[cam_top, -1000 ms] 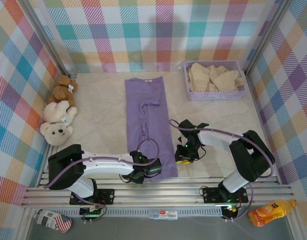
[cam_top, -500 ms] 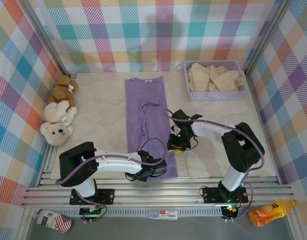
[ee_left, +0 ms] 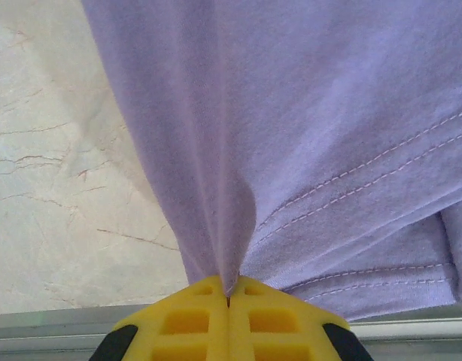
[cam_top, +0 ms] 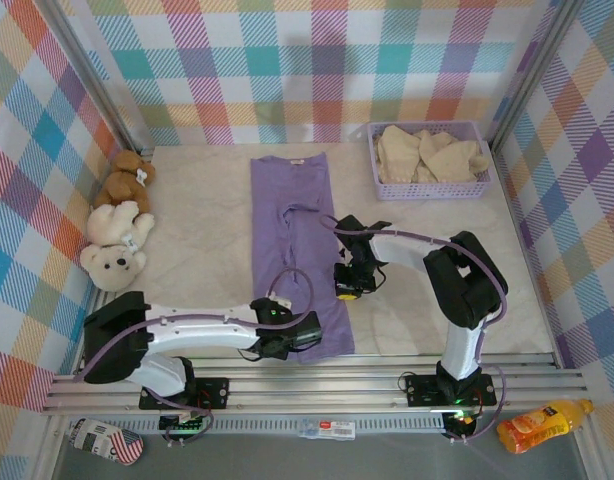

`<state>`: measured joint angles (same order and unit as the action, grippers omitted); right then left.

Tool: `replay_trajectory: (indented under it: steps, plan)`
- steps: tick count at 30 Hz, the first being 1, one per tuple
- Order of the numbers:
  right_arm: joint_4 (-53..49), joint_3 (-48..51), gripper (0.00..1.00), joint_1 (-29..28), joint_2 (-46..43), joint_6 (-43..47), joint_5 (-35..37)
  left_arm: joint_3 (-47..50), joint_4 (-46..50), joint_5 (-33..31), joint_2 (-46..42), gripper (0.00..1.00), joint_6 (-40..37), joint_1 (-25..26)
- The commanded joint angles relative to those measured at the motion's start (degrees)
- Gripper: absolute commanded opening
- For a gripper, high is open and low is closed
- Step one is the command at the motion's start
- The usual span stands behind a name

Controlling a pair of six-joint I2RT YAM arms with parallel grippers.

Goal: Fold and stack the mixed laundry pile

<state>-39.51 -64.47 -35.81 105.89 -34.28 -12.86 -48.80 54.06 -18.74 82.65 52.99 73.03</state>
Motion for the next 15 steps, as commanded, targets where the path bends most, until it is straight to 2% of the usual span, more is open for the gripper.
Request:
replay_trajectory:
  steps: [1, 9, 15]
  plan:
    - [-0.13, 0.93, 0.10, 0.04, 3.36, -1.58, 5.74, 3.39, 2.87, 0.60, -2.41, 0.04, 2.08, 0.24]
    - [-0.98, -0.35, 0.10, 0.00, 3.45, -1.98, 6.75, 8.50, 2.22, 2.15, -4.42, 0.10, 1.68, 0.34]
    - [-2.02, -1.82, 0.10, 0.05, 4.05, -2.27, 7.72, 11.77, 2.83, 3.29, -8.98, 0.04, 1.01, 0.27]
